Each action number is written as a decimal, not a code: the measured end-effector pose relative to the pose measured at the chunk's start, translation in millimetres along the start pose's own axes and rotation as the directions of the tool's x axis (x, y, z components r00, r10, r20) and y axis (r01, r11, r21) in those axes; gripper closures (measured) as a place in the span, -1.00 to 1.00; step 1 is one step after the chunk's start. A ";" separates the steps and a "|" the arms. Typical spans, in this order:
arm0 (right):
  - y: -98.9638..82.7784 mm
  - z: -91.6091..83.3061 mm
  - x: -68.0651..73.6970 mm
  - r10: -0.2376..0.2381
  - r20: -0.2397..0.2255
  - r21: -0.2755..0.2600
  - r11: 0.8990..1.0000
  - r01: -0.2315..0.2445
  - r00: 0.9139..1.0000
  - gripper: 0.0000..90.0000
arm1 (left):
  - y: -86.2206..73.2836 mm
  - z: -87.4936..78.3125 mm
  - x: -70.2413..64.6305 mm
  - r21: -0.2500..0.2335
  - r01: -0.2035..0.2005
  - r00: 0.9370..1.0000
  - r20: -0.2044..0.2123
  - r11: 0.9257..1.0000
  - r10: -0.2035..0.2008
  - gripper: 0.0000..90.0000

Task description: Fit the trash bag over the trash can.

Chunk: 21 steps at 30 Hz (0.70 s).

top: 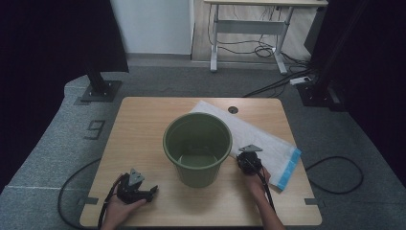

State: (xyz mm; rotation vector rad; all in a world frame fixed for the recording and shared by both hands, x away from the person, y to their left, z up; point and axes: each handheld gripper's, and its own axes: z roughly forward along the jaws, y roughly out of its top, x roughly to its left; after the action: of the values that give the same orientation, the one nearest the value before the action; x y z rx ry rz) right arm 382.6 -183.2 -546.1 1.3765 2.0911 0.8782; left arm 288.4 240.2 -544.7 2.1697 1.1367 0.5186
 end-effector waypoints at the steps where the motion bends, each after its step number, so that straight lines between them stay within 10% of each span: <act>1: -4.2 -4.0 -1.7 0.004 -0.004 -0.003 1.000 -0.004 1.000 0.98 | 0.0 0.3 0.6 0.001 0.007 1.000 0.005 1.000 -0.007 -0.69; 12: -54.9 -60.7 -26.4 0.016 -0.049 -0.051 0.999 -0.019 0.999 0.98 | 0.5 1.7 6.4 0.019 0.051 0.998 0.040 0.998 -0.052 -0.69; 21: -73.4 -72.5 -34.2 0.003 -0.028 -0.034 0.999 -0.004 1.000 0.68 | 0.4 1.6 5.8 0.019 0.056 0.998 0.034 0.998 -0.057 -0.68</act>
State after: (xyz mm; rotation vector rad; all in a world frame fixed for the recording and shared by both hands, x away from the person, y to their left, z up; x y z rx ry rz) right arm 300.1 -253.8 -549.4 1.3578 2.0858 0.9356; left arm 292.9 244.3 -545.2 2.1470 1.1850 0.4459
